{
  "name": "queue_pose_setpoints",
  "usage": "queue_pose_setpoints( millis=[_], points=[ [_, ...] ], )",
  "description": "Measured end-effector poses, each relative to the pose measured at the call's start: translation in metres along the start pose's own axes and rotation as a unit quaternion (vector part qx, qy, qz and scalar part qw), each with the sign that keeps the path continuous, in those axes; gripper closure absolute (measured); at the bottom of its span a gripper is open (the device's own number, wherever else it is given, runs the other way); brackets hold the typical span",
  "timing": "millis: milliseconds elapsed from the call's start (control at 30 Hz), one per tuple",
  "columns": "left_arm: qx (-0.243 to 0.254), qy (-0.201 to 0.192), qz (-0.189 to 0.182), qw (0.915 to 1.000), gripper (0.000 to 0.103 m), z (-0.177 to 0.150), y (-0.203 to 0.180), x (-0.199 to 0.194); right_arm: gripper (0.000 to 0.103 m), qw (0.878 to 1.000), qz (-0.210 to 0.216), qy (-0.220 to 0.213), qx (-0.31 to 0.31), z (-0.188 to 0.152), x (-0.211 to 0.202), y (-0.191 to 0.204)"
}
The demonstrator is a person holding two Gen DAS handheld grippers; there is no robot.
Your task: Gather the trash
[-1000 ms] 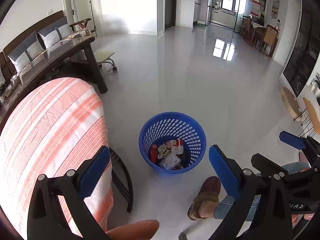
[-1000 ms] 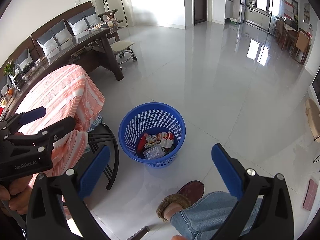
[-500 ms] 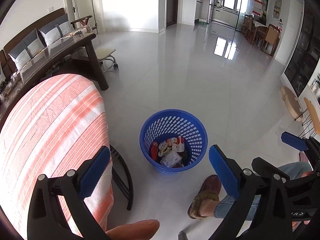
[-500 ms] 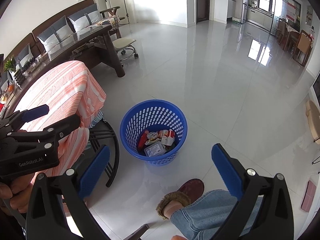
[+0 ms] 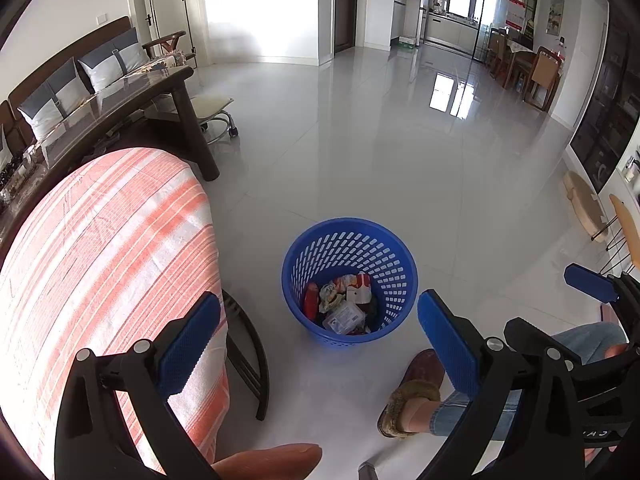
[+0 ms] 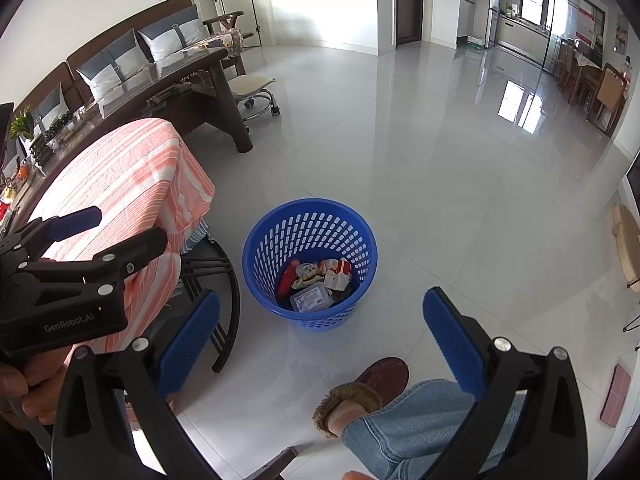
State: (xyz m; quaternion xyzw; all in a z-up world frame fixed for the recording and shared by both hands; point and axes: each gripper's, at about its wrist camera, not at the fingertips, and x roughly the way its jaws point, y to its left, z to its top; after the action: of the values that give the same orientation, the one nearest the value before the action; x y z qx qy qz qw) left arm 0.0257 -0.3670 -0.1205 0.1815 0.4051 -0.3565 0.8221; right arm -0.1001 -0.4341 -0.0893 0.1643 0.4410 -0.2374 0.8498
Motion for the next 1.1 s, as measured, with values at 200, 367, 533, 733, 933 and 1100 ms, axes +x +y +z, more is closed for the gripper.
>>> queue_pose_setpoints(
  millis=[200, 367, 533, 733, 933, 1100],
  points=[
    [-0.001, 0.001, 0.001, 1.0, 0.005, -0.0001, 0.0018, 0.0009, 0.005, 1.0, 0.001, 0.001, -0.002, -0.0013, 0.0009, 0.0011],
    [-0.002, 0.002, 0.002, 1.0, 0.005, 0.0002, 0.0026, 0.0003, 0.005, 1.0, 0.002, 0.002, -0.004, -0.0038, 0.0004, 0.0034],
    [-0.003, 0.003, 0.002, 1.0, 0.005, -0.0001, 0.0036, 0.0005, 0.005, 1.0, 0.001, 0.002, -0.004, -0.0033, 0.0005, 0.0039],
    [-0.002, 0.003, 0.002, 1.0, 0.005, 0.0, 0.0036, 0.0002, 0.005, 1.0, 0.0, 0.005, -0.004, -0.0034, 0.0027, 0.0038],
    [-0.001, 0.004, 0.003, 1.0, 0.005, -0.0002, 0.0032, 0.0016, 0.005, 1.0, -0.001, 0.007, -0.002, -0.0045, 0.0037, 0.0044],
    [-0.001, 0.005, 0.003, 1.0, 0.005, -0.0008, 0.0033, 0.0021, 0.005, 1.0, -0.001, 0.009, 0.001, -0.0047, 0.0051, 0.0022]
  ],
)
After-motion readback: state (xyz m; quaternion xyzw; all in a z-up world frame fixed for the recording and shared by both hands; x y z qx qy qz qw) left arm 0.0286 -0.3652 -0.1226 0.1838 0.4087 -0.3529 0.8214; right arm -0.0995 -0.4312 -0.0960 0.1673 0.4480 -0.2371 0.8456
